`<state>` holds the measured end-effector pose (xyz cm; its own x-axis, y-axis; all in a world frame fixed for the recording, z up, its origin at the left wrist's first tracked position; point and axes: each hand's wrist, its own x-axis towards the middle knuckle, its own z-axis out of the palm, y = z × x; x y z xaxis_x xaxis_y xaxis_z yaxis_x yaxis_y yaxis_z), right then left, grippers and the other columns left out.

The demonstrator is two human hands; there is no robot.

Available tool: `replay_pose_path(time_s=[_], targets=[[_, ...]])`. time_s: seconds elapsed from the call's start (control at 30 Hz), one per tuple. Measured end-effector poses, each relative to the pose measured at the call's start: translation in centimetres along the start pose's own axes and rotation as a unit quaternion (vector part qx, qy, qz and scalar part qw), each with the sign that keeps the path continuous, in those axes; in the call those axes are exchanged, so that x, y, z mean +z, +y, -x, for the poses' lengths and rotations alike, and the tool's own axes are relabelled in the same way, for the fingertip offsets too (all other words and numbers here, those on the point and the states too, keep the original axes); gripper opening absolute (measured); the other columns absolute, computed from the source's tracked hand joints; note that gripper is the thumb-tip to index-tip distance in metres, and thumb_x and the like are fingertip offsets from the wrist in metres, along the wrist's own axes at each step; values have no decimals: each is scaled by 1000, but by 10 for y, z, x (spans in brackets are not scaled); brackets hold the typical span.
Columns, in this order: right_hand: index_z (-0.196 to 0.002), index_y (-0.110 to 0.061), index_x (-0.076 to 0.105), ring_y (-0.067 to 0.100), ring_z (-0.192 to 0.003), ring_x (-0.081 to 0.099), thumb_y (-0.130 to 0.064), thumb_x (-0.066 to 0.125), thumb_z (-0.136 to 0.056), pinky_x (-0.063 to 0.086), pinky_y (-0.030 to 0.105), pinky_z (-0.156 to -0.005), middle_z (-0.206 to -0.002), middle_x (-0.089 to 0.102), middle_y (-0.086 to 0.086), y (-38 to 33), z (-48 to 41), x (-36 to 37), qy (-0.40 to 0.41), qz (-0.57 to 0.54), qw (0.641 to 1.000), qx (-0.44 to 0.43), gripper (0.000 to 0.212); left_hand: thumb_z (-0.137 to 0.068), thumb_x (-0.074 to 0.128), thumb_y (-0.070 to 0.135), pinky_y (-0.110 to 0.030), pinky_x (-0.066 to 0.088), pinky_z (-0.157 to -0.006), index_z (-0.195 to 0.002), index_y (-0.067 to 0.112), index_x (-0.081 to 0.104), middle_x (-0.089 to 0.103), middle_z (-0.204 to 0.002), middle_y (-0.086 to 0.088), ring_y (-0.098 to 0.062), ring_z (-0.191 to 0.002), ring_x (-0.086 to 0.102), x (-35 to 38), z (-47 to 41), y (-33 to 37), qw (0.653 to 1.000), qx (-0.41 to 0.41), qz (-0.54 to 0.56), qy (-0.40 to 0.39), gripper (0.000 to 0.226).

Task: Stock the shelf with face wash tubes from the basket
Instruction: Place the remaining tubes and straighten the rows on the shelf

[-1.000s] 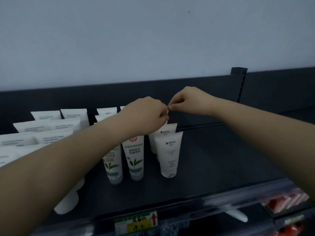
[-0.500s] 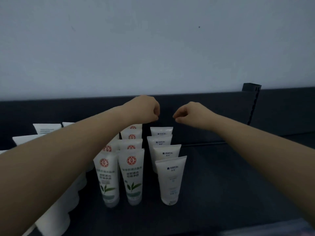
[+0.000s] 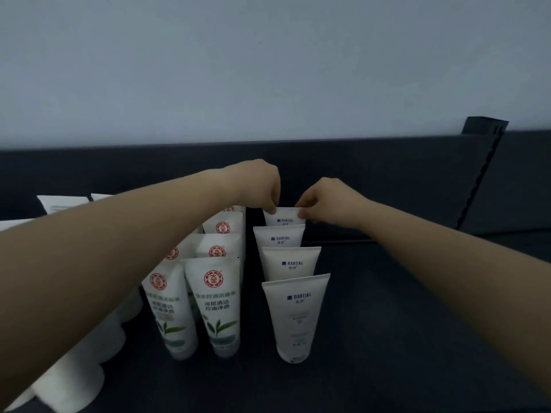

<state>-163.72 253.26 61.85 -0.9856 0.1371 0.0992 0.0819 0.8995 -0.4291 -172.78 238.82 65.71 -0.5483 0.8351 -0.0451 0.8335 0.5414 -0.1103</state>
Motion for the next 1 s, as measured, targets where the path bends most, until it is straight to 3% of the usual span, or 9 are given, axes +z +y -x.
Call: replay_pose_path(time_s=[0.13, 0.33, 0.47, 0.6, 0.77, 0.9, 1.0], targets=[[-108, -17, 72, 14, -80, 70, -18, 65, -88, 58, 30, -81, -95, 73, 4, 1, -4, 1, 2, -3, 1000, 5, 21, -89, 63, 25, -23, 44, -73, -105, 16, 71, 66, -83, 7, -8, -78, 60, 7, -7, -3, 1000, -5, -1, -22, 20], [-111, -16, 71, 12, -85, 65, -17, 63, -89, 53, 26, -82, -102, 71, 2, 2, -9, 2, 15, 7, 1000, -5, 23, -90, 62, 23, -23, 45, -72, -104, 15, 71, 62, -73, 9, -7, -74, 60, 7, -13, -5, 1000, -17, 6, -21, 18], [-111, -16, 71, 10, -79, 63, -17, 63, -90, 53, 26, -79, -102, 72, 3, 3, -13, 2, 20, 10, 1000, -10, 23, -90, 62, 22, -23, 45, -73, -105, 15, 70, 61, -72, 10, -8, -75, 61, 7, -15, -6, 999, -26, 15, -23, 18], [-115, -14, 69, 8, -83, 59, -17, 62, -90, 50, 23, -80, -108, 70, 2, 4, -13, 2, 13, 15, 1000, -14, 25, -90, 62, 22, -23, 43, -71, -104, 15, 70, 65, -77, 8, -8, -75, 61, 7, -16, -7, 999, -27, 23, -21, 18], [-124, -14, 63, 13, -108, 61, -22, 65, -89, 46, 21, -89, -121, 66, 2, 3, -11, -6, 4, 36, 999, -18, 36, -89, 63, 23, -24, 44, -79, -110, 17, 69, 70, -101, 3, -11, -91, 61, 4, -12, -8, 1000, -24, 10, -12, 23], [-118, -17, 66, 11, -103, 60, -23, 65, -88, 44, 19, -85, -116, 67, -1, -4, -4, -26, 52, 33, 998, -25, 30, -86, 66, 24, -28, 47, -87, -113, 20, 69, 68, -111, 4, -15, -102, 60, -9, -1, -7, 999, -22, 5, 29, 28], [-106, -18, 72, 7, -92, 57, -22, 63, -89, 40, 19, -78, -106, 69, -3, -11, 3, -36, 69, 43, 996, -38, 19, -85, 66, 24, -27, 45, -85, -115, 21, 68, 67, -113, 5, -16, -105, 59, -20, 8, -3, 999, -17, -12, 49, 30]])
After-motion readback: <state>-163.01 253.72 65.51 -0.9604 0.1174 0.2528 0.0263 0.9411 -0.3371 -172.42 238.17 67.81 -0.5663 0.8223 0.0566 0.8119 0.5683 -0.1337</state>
